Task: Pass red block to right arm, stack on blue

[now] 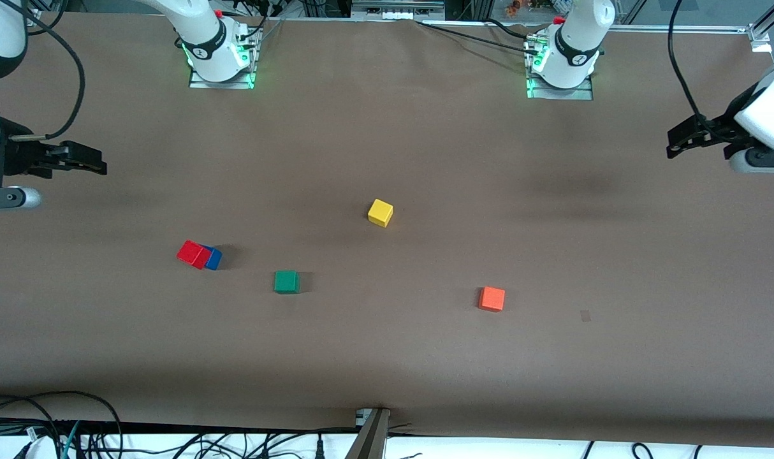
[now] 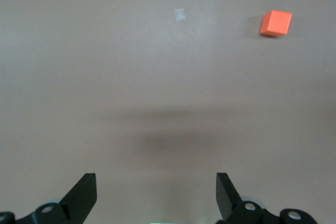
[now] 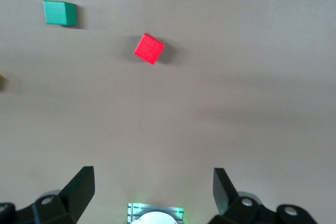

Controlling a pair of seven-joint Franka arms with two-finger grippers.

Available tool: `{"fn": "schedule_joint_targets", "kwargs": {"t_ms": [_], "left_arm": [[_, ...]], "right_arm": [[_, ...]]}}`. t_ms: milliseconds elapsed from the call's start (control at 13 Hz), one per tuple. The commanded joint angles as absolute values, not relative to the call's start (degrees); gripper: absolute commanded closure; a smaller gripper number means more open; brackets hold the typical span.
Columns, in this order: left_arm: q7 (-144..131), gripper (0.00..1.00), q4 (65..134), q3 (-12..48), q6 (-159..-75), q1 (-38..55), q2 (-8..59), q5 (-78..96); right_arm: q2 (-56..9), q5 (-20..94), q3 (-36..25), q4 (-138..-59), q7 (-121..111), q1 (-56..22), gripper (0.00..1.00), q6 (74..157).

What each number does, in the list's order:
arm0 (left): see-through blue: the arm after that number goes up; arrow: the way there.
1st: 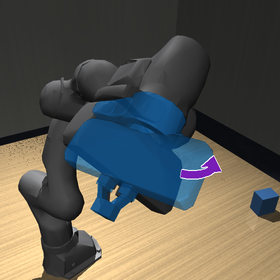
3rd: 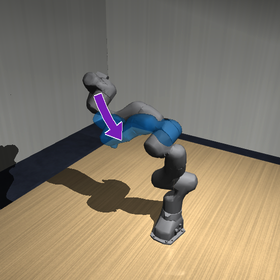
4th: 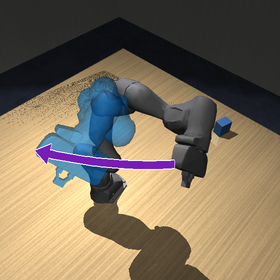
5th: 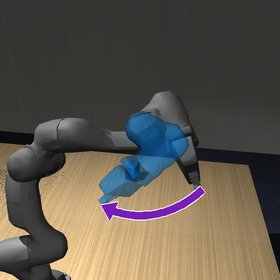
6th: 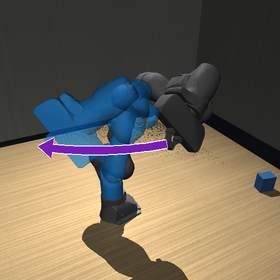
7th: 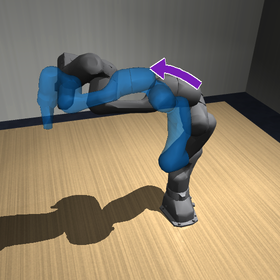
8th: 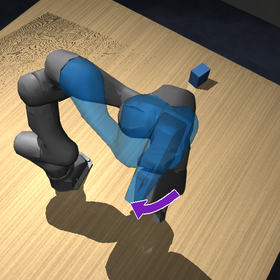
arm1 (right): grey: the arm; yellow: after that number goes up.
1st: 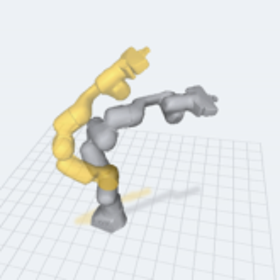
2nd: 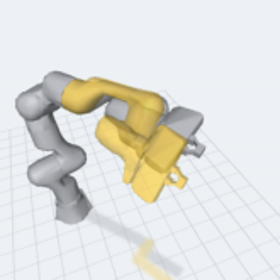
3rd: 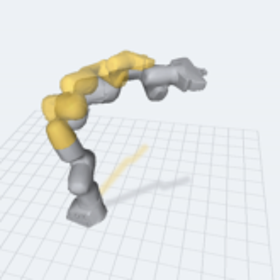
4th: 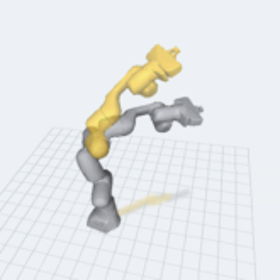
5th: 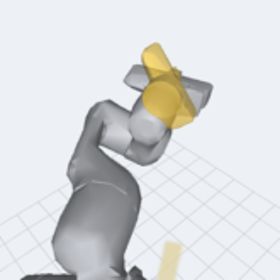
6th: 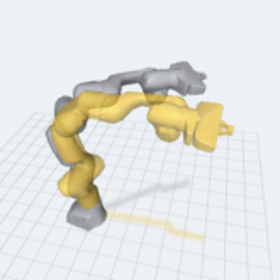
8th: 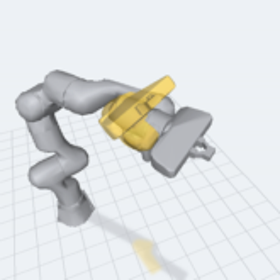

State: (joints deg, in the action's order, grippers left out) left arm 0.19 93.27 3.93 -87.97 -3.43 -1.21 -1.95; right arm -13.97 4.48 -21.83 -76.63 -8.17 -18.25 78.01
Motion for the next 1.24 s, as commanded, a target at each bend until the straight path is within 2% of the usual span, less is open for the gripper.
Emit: {"fn": "schedule_joint_targets", "kwargs": {"t_ms": [0,154,232,309,695,1158], "left_arm": [[0.1,0.00,91.8,4.4,-86.9,-3.8,-1.2,-1.6],[0.1,0.00,91.6,4.3,-86.6,-3.8,-0.8,-1.8],[0.1,0.00,91.6,4.2,-87.0,-3.9,-0.7,-1.8],[0.1,0.00,91.5,4.2,-87.2,-3.8,-0.6,-1.8],[0.1,0.00,91.6,4.1,-87.2,-3.9,-0.7,-1.9],[0.1,0.00,91.5,3.7,-87.3,-4.0,-0.7,-1.8]], "right_arm": [[-6.3,0.7,-6.4,-84.7,-4.2,-4.7,0.00,79.7],[1.5,-0.2,-1.0,-96.6,-2.1,0.4,0.00,88.6],[2.1,-0.3,4.0,-97.8,-2.5,5.0,0.00,90.1],[2.4,-0.8,6.0,-97.5,-2.4,5.7,0.00,89.3],[3.3,-1.5,2.1,-97.5,-0.5,3.1,0.00,90.0],[2.7,-3.5,2.0,-97.3,3.3,2.1,0.00,92.3]]}}
